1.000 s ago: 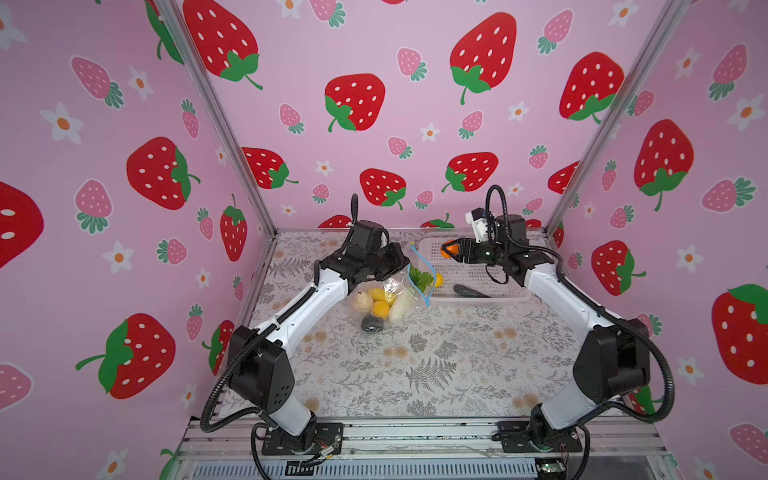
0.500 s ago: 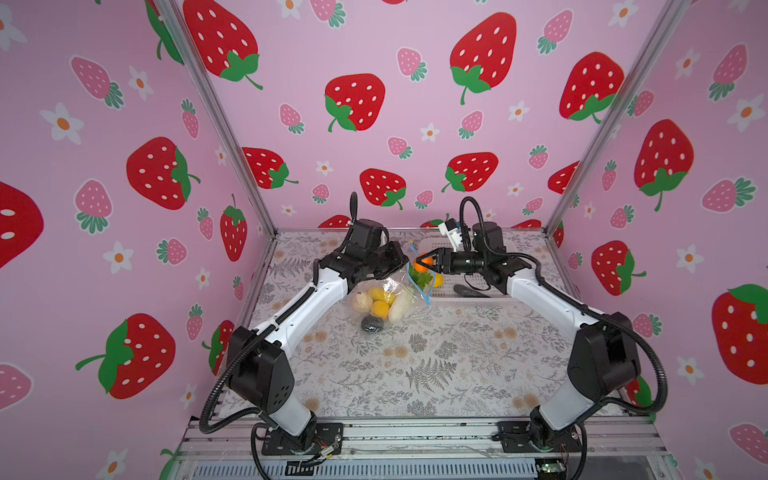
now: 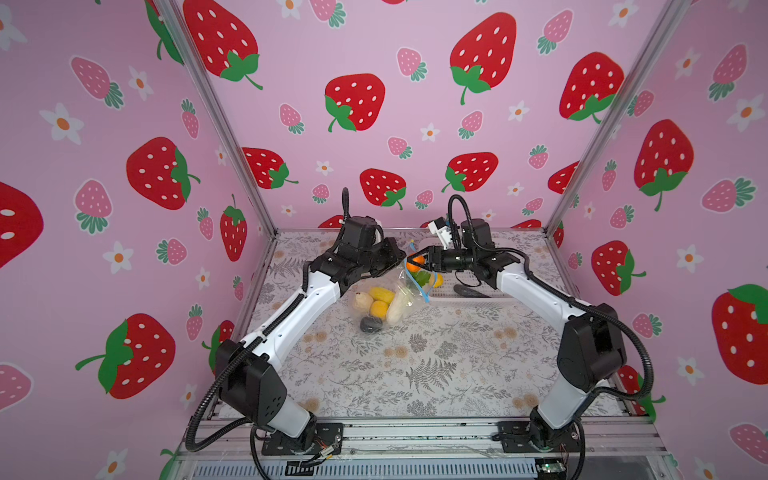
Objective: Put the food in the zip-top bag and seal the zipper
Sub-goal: 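Lift the orange and carry it to the bag mouth, then lower the orange into the bag and open the right gripper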
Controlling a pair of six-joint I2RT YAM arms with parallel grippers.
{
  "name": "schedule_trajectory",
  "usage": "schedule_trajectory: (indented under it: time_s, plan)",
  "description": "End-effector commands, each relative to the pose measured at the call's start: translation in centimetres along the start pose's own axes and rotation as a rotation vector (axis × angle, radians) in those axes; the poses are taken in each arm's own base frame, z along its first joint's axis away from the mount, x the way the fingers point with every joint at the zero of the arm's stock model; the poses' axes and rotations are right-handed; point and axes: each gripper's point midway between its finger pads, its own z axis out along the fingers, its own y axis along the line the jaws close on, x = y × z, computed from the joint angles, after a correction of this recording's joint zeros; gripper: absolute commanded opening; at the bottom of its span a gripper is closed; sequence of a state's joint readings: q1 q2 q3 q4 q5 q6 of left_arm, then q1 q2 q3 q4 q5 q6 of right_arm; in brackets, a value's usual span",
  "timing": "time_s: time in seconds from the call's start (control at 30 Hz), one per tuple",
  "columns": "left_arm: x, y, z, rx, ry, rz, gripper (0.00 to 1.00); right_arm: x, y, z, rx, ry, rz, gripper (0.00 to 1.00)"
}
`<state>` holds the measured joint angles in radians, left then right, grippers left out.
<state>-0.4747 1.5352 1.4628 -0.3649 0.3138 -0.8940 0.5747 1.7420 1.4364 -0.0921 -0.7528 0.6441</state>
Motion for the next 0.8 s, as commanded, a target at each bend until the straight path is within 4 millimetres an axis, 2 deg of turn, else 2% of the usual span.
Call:
schedule_trajectory:
  time_s: [0.0, 0.23, 0.33, 0.47, 0.77]
  plan:
    - [-0.8, -1.0, -1.1, 0.024, -0.036, 0.014, 0.00, -0.1, 0.6, 0.7, 0.002, 0.018, -0.024, 0.52]
    - [-0.9, -1.1, -1.2, 0.035, -0.038, 0.012, 0.00, 0.4, 0.7, 1.8, 0.015, 0.053, -0.030, 0.53]
    - [-0.9, -1.2, -1.3, 0.037, -0.040, 0.013, 0.00, 0.5, 0.7, 2.0, 0.020, 0.060, -0.031, 0.57]
    - [-0.9, -1.1, -1.3, 0.037, -0.041, 0.013, 0.00, 0.6, 0.7, 2.2, 0.021, 0.065, -0.032, 0.61]
    - [-0.8, -1.1, -1.4, 0.038, -0.041, 0.012, 0.00, 0.6, 0.8, 2.3, 0.022, 0.066, -0.034, 0.63]
